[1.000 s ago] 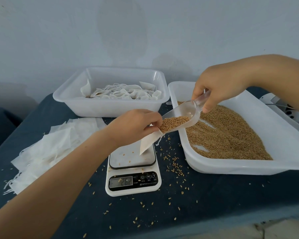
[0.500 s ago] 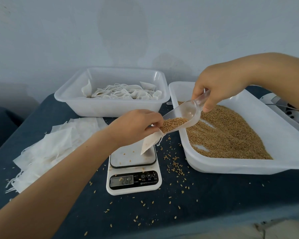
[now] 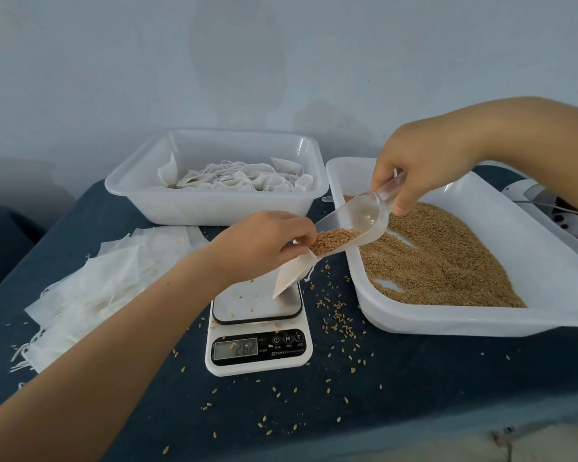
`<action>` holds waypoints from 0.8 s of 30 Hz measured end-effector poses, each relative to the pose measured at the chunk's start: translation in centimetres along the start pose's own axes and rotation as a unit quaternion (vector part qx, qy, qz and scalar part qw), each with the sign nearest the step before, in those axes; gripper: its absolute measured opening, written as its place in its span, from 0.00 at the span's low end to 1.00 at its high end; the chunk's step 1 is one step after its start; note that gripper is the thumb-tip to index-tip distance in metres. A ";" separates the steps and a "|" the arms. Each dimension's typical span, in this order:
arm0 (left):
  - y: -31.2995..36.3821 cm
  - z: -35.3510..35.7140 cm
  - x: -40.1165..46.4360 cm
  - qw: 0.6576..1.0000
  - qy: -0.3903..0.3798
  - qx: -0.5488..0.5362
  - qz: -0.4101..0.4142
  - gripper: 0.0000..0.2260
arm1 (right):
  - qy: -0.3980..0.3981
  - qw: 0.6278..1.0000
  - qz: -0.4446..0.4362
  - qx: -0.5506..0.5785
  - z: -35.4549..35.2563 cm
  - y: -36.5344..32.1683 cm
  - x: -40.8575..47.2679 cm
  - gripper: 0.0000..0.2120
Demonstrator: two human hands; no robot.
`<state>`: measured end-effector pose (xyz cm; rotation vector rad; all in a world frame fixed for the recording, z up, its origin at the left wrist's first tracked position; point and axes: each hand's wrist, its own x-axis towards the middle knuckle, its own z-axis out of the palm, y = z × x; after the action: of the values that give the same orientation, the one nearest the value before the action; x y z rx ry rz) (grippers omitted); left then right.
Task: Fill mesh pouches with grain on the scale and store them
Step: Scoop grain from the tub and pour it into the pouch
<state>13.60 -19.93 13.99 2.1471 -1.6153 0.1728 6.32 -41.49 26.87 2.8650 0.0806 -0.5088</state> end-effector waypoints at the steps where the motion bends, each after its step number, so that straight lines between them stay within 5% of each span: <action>1: 0.0 0.0 0.0 1.000 0.000 0.000 0.001 0.02 | 0.000 1.000 -0.001 -0.001 0.0 0.0 0.0 0.17; 24: 0.1 0.2 0.1 1.000 0.007 0.000 0.005 0.02 | -0.002 1.000 0.000 -0.010 -0.1 0.1 -0.1 0.16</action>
<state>13.47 -20.14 13.88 2.1339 -1.6183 0.1916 6.27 -41.54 27.06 2.8449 0.0832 -0.5115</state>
